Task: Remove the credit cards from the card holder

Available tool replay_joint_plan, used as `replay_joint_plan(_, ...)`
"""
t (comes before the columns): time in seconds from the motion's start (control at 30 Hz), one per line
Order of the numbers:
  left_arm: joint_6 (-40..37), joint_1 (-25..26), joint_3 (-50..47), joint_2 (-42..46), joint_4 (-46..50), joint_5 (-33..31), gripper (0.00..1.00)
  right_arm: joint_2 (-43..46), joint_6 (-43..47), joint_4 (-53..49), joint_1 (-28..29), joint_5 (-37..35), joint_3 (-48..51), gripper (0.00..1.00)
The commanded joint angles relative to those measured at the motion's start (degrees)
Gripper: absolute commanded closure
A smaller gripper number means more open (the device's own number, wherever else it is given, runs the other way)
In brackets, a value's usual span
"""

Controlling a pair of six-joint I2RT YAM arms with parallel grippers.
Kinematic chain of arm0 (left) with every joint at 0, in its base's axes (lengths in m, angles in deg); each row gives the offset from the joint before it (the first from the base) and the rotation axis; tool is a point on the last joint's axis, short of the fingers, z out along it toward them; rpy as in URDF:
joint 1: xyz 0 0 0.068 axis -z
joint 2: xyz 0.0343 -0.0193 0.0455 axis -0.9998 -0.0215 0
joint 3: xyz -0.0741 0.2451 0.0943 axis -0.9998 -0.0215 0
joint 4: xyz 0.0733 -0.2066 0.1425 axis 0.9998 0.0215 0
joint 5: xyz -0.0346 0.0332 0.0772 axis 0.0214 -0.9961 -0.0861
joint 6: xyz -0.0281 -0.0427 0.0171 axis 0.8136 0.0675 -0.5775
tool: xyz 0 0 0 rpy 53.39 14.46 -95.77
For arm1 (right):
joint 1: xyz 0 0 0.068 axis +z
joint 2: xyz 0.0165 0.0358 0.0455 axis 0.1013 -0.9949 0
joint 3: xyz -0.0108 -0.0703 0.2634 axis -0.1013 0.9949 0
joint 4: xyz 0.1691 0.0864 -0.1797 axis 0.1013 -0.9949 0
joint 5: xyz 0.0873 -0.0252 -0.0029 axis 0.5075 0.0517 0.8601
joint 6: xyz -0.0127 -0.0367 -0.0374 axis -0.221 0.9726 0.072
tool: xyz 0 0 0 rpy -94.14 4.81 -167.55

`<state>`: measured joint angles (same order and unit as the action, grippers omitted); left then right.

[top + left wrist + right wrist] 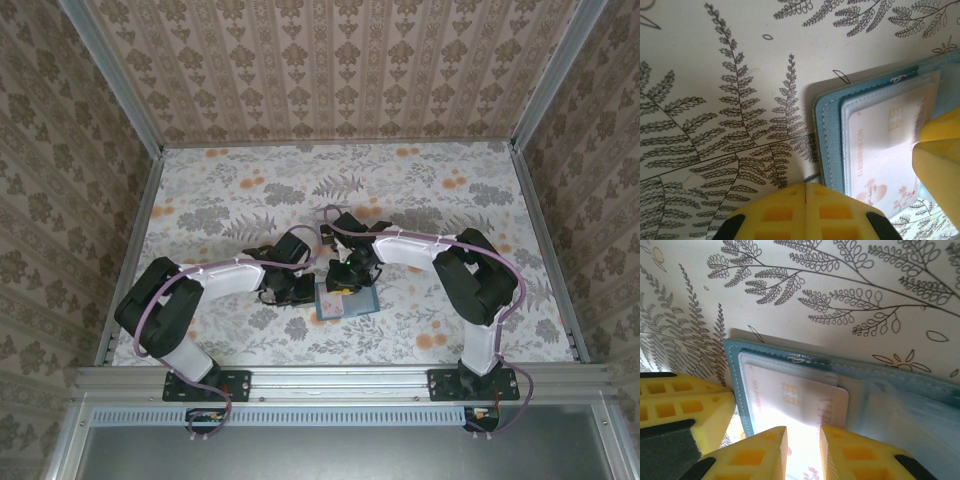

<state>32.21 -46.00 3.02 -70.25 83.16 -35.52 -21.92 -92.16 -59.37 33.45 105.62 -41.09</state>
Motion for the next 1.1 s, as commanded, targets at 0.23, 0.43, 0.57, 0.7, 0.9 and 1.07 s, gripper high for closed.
replay_joint_plan(0.23,-0.71,0.04,-1.75,-0.96,1.89,-1.12,0.94,-0.28,1.07,-3.94,0.28,-3.97,0.24,0.74)
replay_joint_plan(0.43,-0.76,-0.26,-2.16,-0.55,2.01,-1.18,0.94,0.77,2.33,-6.63,0.27,-6.94,-0.26,0.73)
replay_joint_plan(0.57,-0.86,-0.41,-2.39,-0.14,2.35,-1.29,0.94,0.71,2.43,-7.04,0.26,-7.57,-0.15,0.73)
replay_joint_plan(0.7,-1.11,-0.75,-2.78,0.77,3.20,-1.62,0.94,1.52,2.95,-8.25,0.37,-9.31,-0.78,0.73)
replay_joint_plan(0.9,-2.48,-2.67,-2.67,2.26,4.41,-2.10,0.94,2.95,1.62,-3.87,0.36,-2.70,0.06,0.72)
replay_joint_plan(1.07,-3.62,-3.19,0.22,2.79,6.17,-2.02,0.93,2.32,1.37,-2.69,0.32,-0.24,0.85,0.72)
